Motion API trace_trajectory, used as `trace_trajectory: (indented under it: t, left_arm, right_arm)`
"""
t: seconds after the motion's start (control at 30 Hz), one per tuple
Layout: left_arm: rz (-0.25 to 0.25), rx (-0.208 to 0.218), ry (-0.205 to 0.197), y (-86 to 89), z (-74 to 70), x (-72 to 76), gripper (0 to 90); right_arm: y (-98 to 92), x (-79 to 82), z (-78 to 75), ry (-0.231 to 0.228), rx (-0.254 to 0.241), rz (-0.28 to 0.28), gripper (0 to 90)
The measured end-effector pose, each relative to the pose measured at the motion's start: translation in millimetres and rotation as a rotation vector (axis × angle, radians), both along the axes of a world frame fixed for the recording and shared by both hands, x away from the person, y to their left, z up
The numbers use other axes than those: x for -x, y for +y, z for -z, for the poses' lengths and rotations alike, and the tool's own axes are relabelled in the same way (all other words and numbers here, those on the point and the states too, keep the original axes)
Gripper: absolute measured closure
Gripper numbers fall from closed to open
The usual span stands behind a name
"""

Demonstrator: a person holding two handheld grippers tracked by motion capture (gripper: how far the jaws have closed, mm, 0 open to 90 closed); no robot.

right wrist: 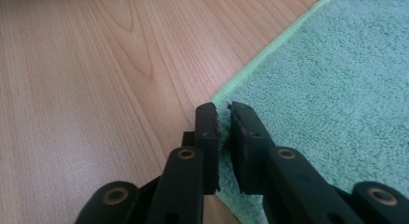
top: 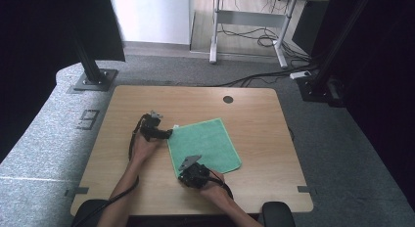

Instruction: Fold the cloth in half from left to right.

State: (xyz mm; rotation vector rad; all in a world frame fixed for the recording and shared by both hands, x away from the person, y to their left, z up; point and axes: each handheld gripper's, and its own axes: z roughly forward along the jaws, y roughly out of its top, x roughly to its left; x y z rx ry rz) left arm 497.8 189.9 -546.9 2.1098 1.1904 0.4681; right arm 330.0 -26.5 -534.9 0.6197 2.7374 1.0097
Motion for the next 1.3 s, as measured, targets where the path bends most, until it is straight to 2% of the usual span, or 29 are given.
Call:
trace_trajectory:
  t: [0.07,0.1,0.13,0.2,0.23,0.3,0.4,0.5,0.63,0.7,0.73,0.77,0.87,1.0,1.3]
  left_arm:
    - [0.020,0.007,-0.009,-0.5,-0.4,2.0,32.9]
    - [0.053,0.019,-0.020,-2.1,-1.0,5.8,32.9]
    - [0.061,0.024,-0.019,-3.0,-1.5,7.2,55.1]
    - [0.078,0.032,-0.016,-5.1,-2.1,9.2,69.1]
    - [0.099,0.056,0.001,-7.4,-2.3,10.2,77.8]
    - [0.096,0.074,0.019,-7.5,-2.7,9.8,86.0]
    - [0.094,0.075,0.038,-5.5,-4.2,9.0,87.6]
    - [0.079,0.034,0.039,1.4,-8.1,11.3,87.7]
    - [0.063,0.033,0.040,10.1,-13.1,14.4,87.6]
    - [0.054,0.042,0.034,14.1,-18.5,16.8,87.6]
    - [0.058,0.042,0.019,13.6,-28.1,17.6,87.5]
    - [0.058,0.042,0.019,13.6,-28.1,17.6,87.5]
    - [0.066,0.039,0.006,8.5,-38.6,15.9,87.4]
    - [0.073,0.029,0.000,-1.5,-46.8,10.8,87.3]
    - [0.096,0.017,0.016,-27.6,-51.1,-1.3,87.0]
  right_arm:
    - [0.5,0.3,-0.1,-0.003,0.002,0.000,82.9]
    - [0.9,0.5,-0.1,-0.003,0.003,0.002,83.7]
    - [1.5,0.6,-0.4,-0.002,0.007,0.008,85.0]
    - [1.8,0.8,-0.4,-0.003,0.006,0.011,85.4]
    - [2.0,0.9,-0.4,-0.004,0.008,0.011,85.5]
    - [2.8,0.8,-0.6,-0.007,0.011,0.009,85.9]
    - [6.2,0.7,-0.7,-0.001,0.006,-0.005,86.1]
    - [13.9,0.5,-1.3,0.003,0.001,-0.023,86.3]
    - [21.8,0.5,-3.7,0.004,-0.006,-0.044,86.4]
    - [23.6,1.5,-7.0,-0.009,-0.009,-0.055,86.4]
    - [21.2,2.1,-12.6,-0.016,-0.022,-0.054,86.4]
    - [21.2,2.1,-12.6,-0.016,-0.022,-0.054,86.4]
    - [9.9,1.7,-23.7,-0.026,-0.055,-0.032,86.4]
    - [-4.5,-0.1,-31.0,-0.041,-0.075,0.001,86.4]
    - [-34.9,-5.4,-34.4,-0.051,-0.096,0.073,86.5]
